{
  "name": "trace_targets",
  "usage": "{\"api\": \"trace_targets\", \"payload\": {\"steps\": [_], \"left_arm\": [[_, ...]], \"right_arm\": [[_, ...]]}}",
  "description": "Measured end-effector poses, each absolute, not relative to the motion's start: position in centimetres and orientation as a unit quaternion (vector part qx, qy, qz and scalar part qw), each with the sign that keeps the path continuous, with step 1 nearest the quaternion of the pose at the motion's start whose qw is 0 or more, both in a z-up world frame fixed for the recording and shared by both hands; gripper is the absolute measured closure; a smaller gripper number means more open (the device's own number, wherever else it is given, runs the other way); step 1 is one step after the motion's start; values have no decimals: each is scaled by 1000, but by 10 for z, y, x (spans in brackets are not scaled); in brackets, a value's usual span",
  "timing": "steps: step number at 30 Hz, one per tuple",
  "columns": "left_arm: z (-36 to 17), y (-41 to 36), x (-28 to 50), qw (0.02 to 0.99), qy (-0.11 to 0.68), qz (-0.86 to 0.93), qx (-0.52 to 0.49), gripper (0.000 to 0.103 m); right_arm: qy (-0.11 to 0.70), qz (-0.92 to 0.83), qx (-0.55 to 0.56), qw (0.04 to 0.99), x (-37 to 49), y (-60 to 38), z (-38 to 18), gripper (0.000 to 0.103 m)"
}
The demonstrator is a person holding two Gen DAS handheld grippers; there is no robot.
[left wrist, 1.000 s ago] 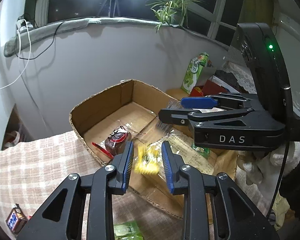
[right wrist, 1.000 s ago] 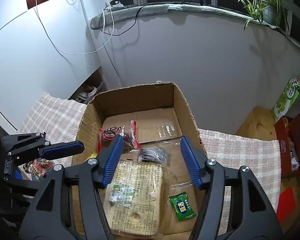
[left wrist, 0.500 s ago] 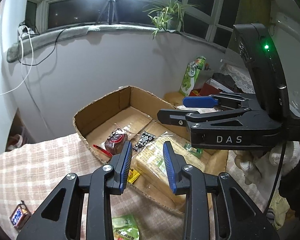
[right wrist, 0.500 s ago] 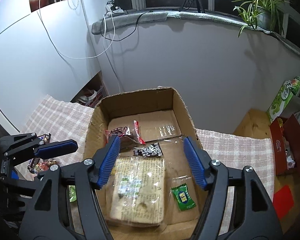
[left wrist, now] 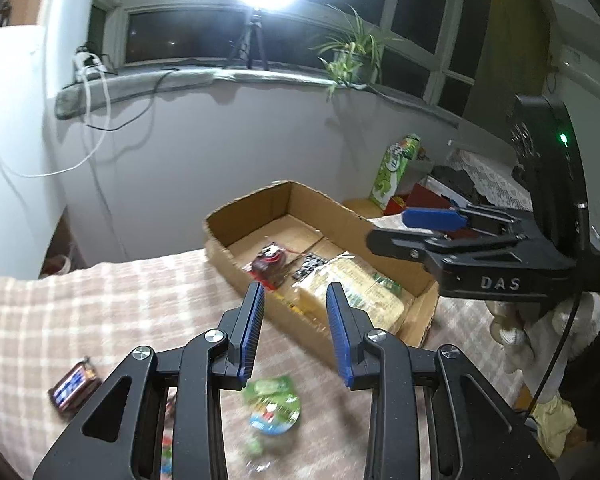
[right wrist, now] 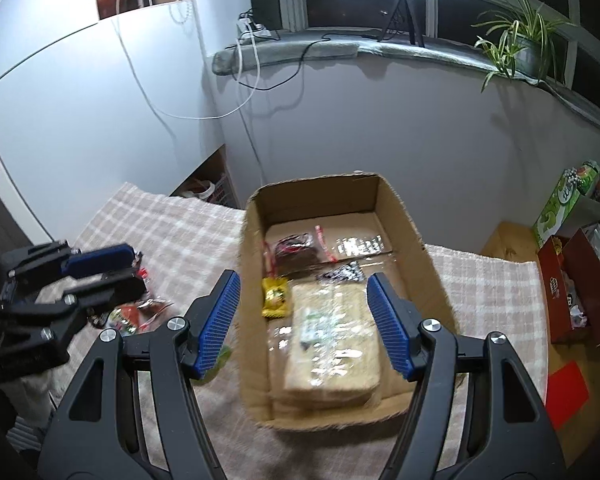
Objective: Organize snacks
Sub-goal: 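Grasp pink candy with left tool while right tool grasps small green jelly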
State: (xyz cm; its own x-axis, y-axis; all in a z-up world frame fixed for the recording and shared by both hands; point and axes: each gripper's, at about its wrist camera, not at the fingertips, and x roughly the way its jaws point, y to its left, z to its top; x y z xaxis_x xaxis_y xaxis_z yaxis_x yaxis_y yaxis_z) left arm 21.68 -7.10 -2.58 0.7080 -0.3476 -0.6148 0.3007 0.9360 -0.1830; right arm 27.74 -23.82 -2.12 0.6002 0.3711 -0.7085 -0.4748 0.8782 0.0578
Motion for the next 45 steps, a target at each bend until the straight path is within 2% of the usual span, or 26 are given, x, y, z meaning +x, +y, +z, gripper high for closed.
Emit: {"api": "trace_targets", "payload": {"steps": [1,3,11,12,13,14,15,26,36,37,40,45], "left_arm": [[-25,-67,214,924,339,-173,-36,72],[-23,-57,206,926,336,-165,-40,62],[-22,-21,183,931,331,-139,-65,61],[-22,-16,179,931,331,-136,-68,61],[-23,-10,176,932,331,-131,-72,61],[-24,-3,172,932,331,-126,-76,61],[-25,3,169,932,332,-121,-79,61],[-54,67,134,925,354,-70,-123,60],[-91,66,119,910,397,-85,-84,60],[-92,62,120,909,399,-89,-75,60],[-99,51,121,907,405,-107,-39,60],[-113,41,132,896,424,-133,-5,61]], "right_arm": [[379,239,-70,891,273,-236,-21,34],[378,242,-71,891,265,-232,-20,34],[378,262,-66,886,234,-216,-16,33],[378,265,-65,885,230,-214,-17,30],[379,268,-64,884,226,-212,-18,21],[377,272,-61,883,219,-208,-19,16],[376,274,-60,883,215,-206,-20,15],[419,294,-53,858,174,-173,-74,15],[452,279,-31,847,176,-161,-112,15],[453,280,-28,846,175,-159,-114,17],[461,285,-30,840,176,-151,-120,30],[471,281,-44,835,181,-136,-134,39]]}}
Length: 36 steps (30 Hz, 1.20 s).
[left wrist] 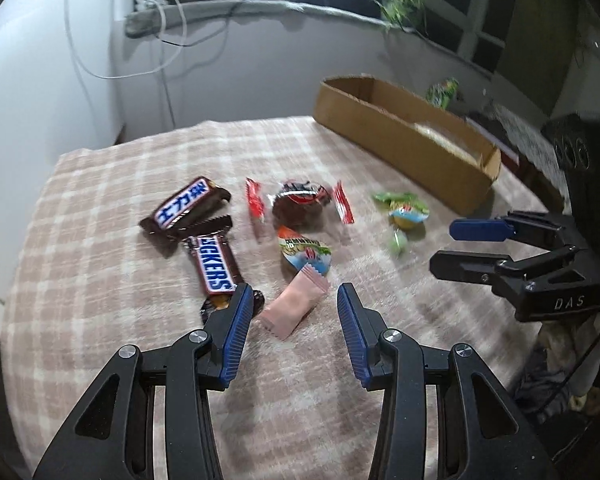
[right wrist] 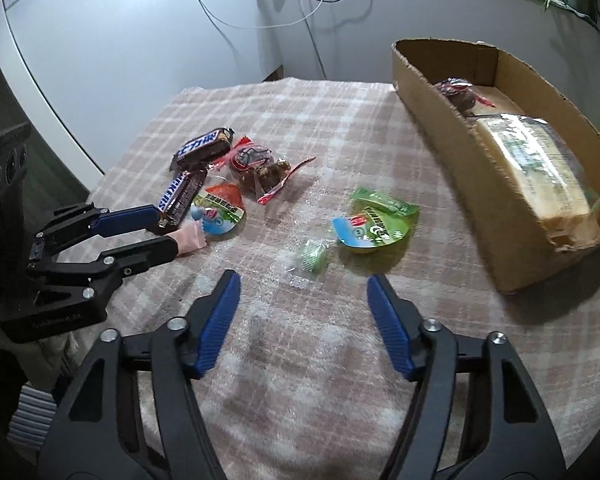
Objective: Organize snacks
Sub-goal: 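Grasp pink candy with left tool while right tool grasps small green jelly, then carry pink candy with left tool into box while right tool carries green jelly there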
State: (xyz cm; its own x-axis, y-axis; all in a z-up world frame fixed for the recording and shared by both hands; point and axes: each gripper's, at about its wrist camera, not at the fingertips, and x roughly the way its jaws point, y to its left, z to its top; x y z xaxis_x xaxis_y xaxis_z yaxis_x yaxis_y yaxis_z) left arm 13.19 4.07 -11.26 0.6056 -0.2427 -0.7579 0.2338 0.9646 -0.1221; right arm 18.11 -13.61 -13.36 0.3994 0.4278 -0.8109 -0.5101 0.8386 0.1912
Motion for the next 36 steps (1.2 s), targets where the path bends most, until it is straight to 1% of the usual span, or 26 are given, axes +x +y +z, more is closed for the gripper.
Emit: {"api": "trace_targets", "payload": {"steps": [2,7,11,16,17,19,21,23,25,31,32,36], "left_arm": [[-117,38,137,892,429,-139,6,61],[-123,30,144,885,438,-150,39,61],[-127,25,149,881,442,-158,65,61],[-130,20,153,873,450,-168,81,61],[-131,19,152,871,452,-172,84,69],[-135,16,151,866,458,-178,93,69],[-136,17,149,866,457,-180,94,70],[-135,19,150,866,458,-179,89,74],[-135,20,147,867,457,-179,90,77],[-134,22,141,871,454,-169,77,78],[-133,23,141,872,453,-168,73,86],[-130,29,137,876,452,-163,51,86]], "right_arm": [[474,279,-43,834,185,-134,-137,45],[478,276,-46,833,189,-128,-142,47],[480,270,-64,832,192,-119,-146,55],[478,267,-76,833,193,-114,-147,60],[478,267,-79,833,193,-114,-148,60],[476,267,-87,834,192,-112,-148,61],[474,267,-94,834,191,-110,-148,63],[473,268,-99,833,190,-110,-148,74],[472,269,-100,833,190,-111,-149,76],[470,270,-102,834,189,-112,-148,77],[469,271,-100,834,188,-113,-147,77],[467,272,-92,836,186,-118,-144,81]]}}
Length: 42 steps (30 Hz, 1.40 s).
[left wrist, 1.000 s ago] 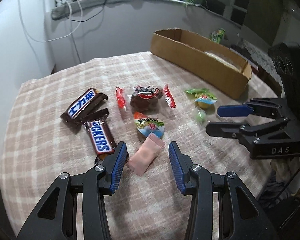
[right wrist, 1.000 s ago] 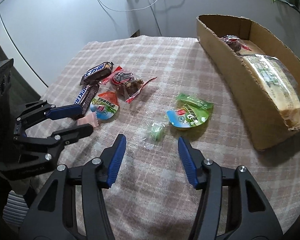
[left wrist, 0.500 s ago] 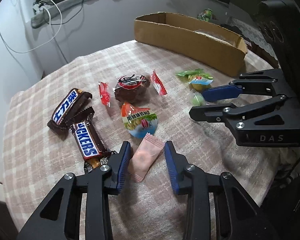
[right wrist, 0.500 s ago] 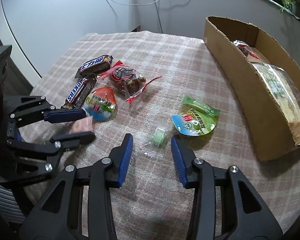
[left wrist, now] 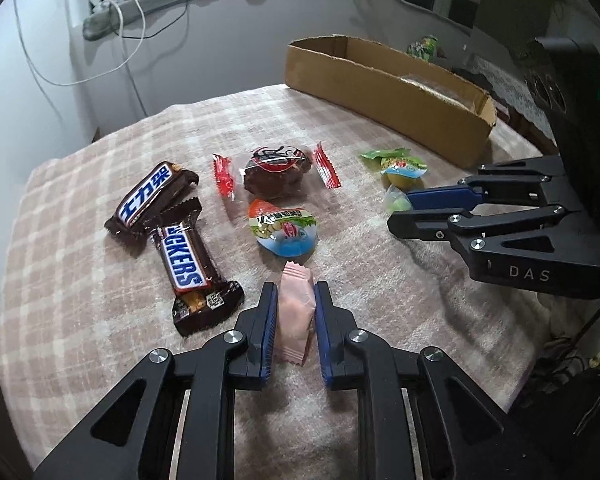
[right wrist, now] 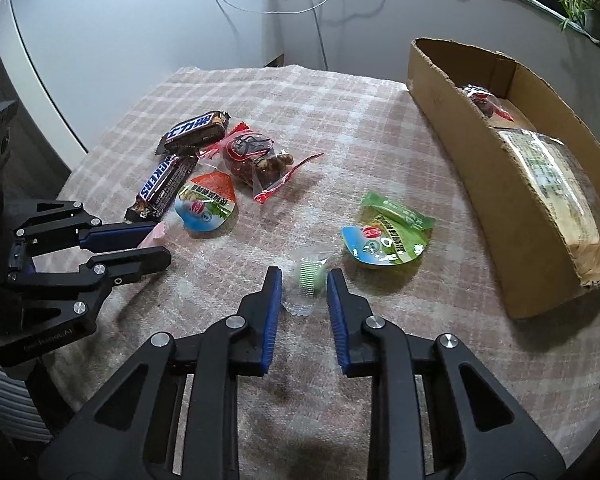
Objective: Organize snacks
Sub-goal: 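Carry pink candy with left tool into box while right tool carries green jelly there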
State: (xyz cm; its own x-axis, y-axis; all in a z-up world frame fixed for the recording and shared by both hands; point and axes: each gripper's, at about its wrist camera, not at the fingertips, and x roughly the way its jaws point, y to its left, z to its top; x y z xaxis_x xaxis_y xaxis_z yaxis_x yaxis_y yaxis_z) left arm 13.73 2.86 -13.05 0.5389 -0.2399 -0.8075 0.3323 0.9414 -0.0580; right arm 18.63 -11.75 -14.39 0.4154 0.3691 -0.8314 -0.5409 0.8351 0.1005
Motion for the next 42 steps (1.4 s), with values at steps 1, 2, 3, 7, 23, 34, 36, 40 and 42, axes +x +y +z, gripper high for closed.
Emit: {"api": "trace_targets", "payload": {"steps": [1,2,3,7,23,34,36,40,42], "left_arm": [[-130,30,137,877,450,-160,49,86],[-129,31,136,878,449,-159,45,86],[-128,32,135,878,449,-160,40,86],[-124,33,132,881,445,-159,33,86],[-88,36,136,900,408,-154,-7,86],[-58,12,171,914,371,-161,-27,86],[-54,3,178,916,365,-166,-28,86],[-49,-15,189,917,358,-176,-28,86],[-47,-27,195,916,355,-183,-29,86]], "right_arm": [[467,273,-90,836,186,-118,-143,84],[467,274,-88,836,186,-120,-142,85],[466,275,-85,837,185,-121,-141,84],[461,280,-83,838,183,-123,-137,85],[421,279,-60,861,182,-160,-90,85],[393,250,-52,883,214,-207,-55,85],[389,244,-52,887,223,-215,-51,85],[381,237,-53,892,239,-227,-42,85],[377,234,-56,894,247,-232,-39,85]]}}
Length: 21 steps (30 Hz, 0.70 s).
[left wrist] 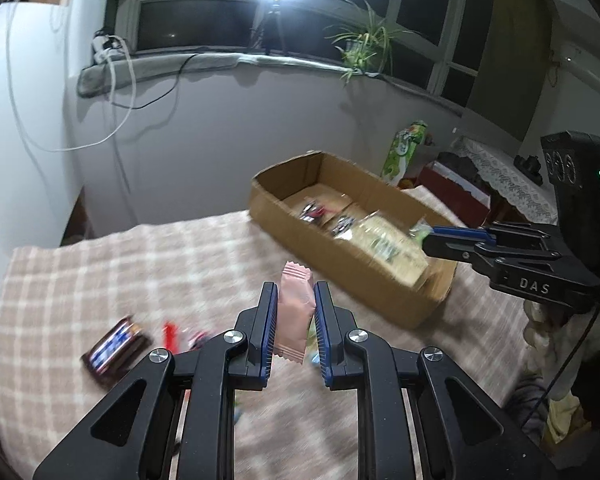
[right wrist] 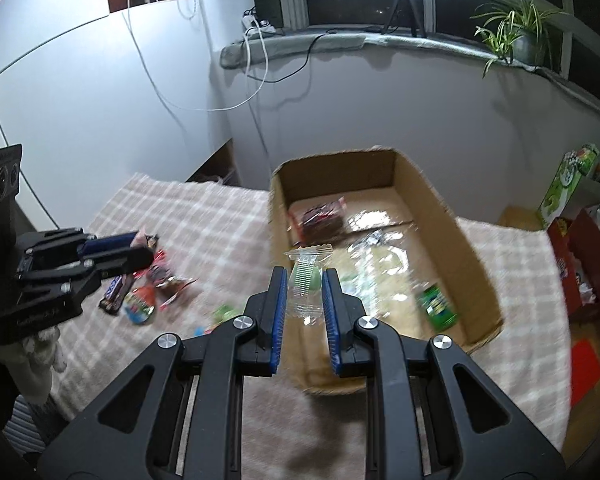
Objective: Organize snacks
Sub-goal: 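Carry pink candy with left tool into box while right tool carries green jelly there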
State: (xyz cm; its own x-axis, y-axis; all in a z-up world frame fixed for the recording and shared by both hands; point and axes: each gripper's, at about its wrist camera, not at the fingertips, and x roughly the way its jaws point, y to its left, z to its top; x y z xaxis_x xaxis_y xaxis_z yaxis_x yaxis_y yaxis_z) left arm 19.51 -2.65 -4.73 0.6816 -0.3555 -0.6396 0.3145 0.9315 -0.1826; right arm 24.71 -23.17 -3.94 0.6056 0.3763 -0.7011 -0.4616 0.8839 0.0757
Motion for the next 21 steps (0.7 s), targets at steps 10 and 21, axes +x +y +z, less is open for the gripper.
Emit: {"api": "trace_targets", "payload": {"steps": [10,21], "left_arm": [[-44,-74,222,913,351,-207,-26,86],[-42,-111,248,910,348,-226,-13,86]], "right_arm": [[374,231,-58,896,289,-251,-37,85],[387,237,-42,890,340,-263,-43,85]]}}
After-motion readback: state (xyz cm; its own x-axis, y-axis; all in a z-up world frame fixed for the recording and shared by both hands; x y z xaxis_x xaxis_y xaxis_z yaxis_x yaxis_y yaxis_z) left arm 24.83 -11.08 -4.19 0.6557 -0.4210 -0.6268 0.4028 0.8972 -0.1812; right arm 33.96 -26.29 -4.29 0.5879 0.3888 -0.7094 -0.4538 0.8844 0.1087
